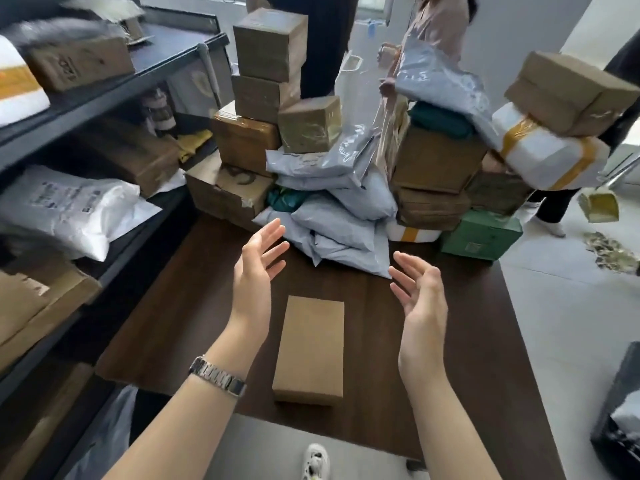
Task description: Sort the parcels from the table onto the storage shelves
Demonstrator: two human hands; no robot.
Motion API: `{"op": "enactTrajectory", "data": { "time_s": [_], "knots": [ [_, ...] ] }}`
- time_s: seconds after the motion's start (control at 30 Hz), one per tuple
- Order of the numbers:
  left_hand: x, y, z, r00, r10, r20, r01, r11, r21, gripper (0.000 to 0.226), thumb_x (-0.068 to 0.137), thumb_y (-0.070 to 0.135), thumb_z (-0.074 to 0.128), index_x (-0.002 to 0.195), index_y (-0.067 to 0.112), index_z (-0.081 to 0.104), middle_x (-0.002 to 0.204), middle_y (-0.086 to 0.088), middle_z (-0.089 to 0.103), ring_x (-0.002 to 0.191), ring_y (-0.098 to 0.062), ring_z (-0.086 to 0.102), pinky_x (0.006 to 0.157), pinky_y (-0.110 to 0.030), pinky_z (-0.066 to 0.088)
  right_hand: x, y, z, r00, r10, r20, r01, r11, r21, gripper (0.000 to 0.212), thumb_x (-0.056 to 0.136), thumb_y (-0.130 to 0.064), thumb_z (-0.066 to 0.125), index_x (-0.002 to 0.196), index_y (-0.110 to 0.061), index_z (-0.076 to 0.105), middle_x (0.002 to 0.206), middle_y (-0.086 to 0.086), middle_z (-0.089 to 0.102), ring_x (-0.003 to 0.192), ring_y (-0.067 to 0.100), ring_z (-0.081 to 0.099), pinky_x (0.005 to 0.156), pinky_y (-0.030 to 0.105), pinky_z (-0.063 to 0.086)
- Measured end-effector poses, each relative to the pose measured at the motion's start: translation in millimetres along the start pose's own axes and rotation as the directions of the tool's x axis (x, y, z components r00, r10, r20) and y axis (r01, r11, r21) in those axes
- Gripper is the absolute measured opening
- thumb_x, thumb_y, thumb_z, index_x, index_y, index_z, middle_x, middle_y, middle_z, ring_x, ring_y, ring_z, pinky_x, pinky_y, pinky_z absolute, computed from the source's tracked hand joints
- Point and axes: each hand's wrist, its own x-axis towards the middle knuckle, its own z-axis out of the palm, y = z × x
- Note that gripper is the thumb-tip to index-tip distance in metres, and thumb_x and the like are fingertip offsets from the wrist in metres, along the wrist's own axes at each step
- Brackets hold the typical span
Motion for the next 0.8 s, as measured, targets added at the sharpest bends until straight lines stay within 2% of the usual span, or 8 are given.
{"op": "enactTrajectory", "data": {
  "time_s": [0.13, 0.3, 0.37, 0.47, 0.57, 0.63, 0.73, 0.8],
  "knots": [
    [29, -26, 8, 0.997, -0.052, -0.052, 0.054, 0.998, 0.037, 0.047, 0.107, 0.035, 0.020, 0.126, 0.036, 0.063, 0.138, 0.004, 0.065, 0.115, -0.001, 0.066, 0.092, -0.022, 0.050, 36, 26, 12, 0.999, 0.042, 0.032, -0.042, 0.999, -0.013, 0.042, 0.101, -0.043, 0.024, 0.117, -0.035, 0.063, 0.127, -0.009, 0.066, 0.122, 0.010, 0.063, 0.112, 0.041, 0.046],
    [53, -64, 13, 0.981, -0.153, -0.122, 0.161, 0.985, 0.065, 0.046, 0.095, 0.044, 0.028, 0.125, 0.039, 0.062, 0.132, 0.008, 0.067, 0.118, -0.005, 0.065, 0.095, -0.025, 0.050, 62, 70, 18, 0.988, 0.140, 0.059, -0.137, 0.989, -0.048, 0.045, 0.102, -0.038, 0.025, 0.123, -0.022, 0.063, 0.124, -0.010, 0.065, 0.121, 0.012, 0.064, 0.108, 0.035, 0.048],
    [58, -86, 12, 0.969, -0.195, -0.152, 0.209, 0.974, 0.083, 0.041, 0.096, 0.044, 0.031, 0.124, 0.041, 0.061, 0.130, 0.010, 0.067, 0.118, -0.005, 0.064, 0.096, -0.026, 0.050, 68, 91, 18, 0.979, 0.192, 0.061, -0.187, 0.979, -0.077, 0.045, 0.104, -0.037, 0.026, 0.125, -0.021, 0.062, 0.124, -0.011, 0.065, 0.121, 0.012, 0.063, 0.106, 0.032, 0.048],
    [65, -125, 9, 0.940, -0.298, -0.164, 0.318, 0.942, 0.111, 0.032, 0.104, 0.037, 0.034, 0.116, 0.044, 0.063, 0.126, 0.013, 0.066, 0.119, -0.005, 0.062, 0.094, -0.023, 0.048, 74, 124, 16, 0.955, 0.292, 0.048, -0.284, 0.950, -0.130, 0.041, 0.110, -0.029, 0.024, 0.125, -0.021, 0.062, 0.124, -0.012, 0.064, 0.121, 0.012, 0.063, 0.106, 0.031, 0.047],
    [73, -162, 4, 0.903, -0.392, -0.176, 0.419, 0.894, 0.161, 0.032, 0.105, 0.032, 0.036, 0.112, 0.043, 0.065, 0.129, 0.008, 0.065, 0.119, -0.009, 0.062, 0.093, -0.021, 0.046, 79, 156, 18, 0.915, 0.403, 0.028, -0.395, 0.906, -0.150, 0.041, 0.105, -0.036, 0.027, 0.119, -0.026, 0.064, 0.120, -0.015, 0.064, 0.117, 0.006, 0.063, 0.100, 0.026, 0.048],
    [78, -182, -1, 0.875, -0.438, -0.208, 0.473, 0.865, 0.168, 0.031, 0.104, 0.031, 0.038, 0.109, 0.042, 0.066, 0.130, 0.006, 0.065, 0.116, -0.010, 0.062, 0.098, -0.024, 0.045, 79, 177, 21, 0.889, 0.458, 0.015, -0.448, 0.876, -0.179, 0.037, 0.104, -0.038, 0.028, 0.112, -0.034, 0.064, 0.116, -0.018, 0.065, 0.114, 0.002, 0.063, 0.094, 0.023, 0.047],
    [81, -203, -15, 0.818, -0.523, -0.241, 0.559, 0.820, 0.119, 0.031, 0.104, 0.030, 0.039, 0.115, 0.032, 0.069, 0.134, 0.002, 0.066, 0.111, -0.008, 0.064, 0.099, -0.026, 0.045, 69, 209, 22, 0.843, 0.538, 0.017, -0.519, 0.821, -0.238, 0.032, 0.107, -0.041, 0.030, 0.106, -0.043, 0.062, 0.113, -0.020, 0.066, 0.113, 0.004, 0.062, 0.096, 0.028, 0.047],
    [75, -214, -24, 0.776, -0.580, -0.249, 0.616, 0.781, 0.102, 0.033, 0.104, 0.032, 0.040, 0.114, 0.029, 0.071, 0.132, 0.000, 0.070, 0.109, -0.010, 0.067, 0.096, -0.026, 0.048, 58, 226, 23, 0.802, 0.597, 0.027, -0.569, 0.776, -0.273, 0.030, 0.104, -0.046, 0.033, 0.108, -0.041, 0.062, 0.106, -0.019, 0.069, 0.108, 0.002, 0.064, 0.093, 0.029, 0.048]
  ]
}}
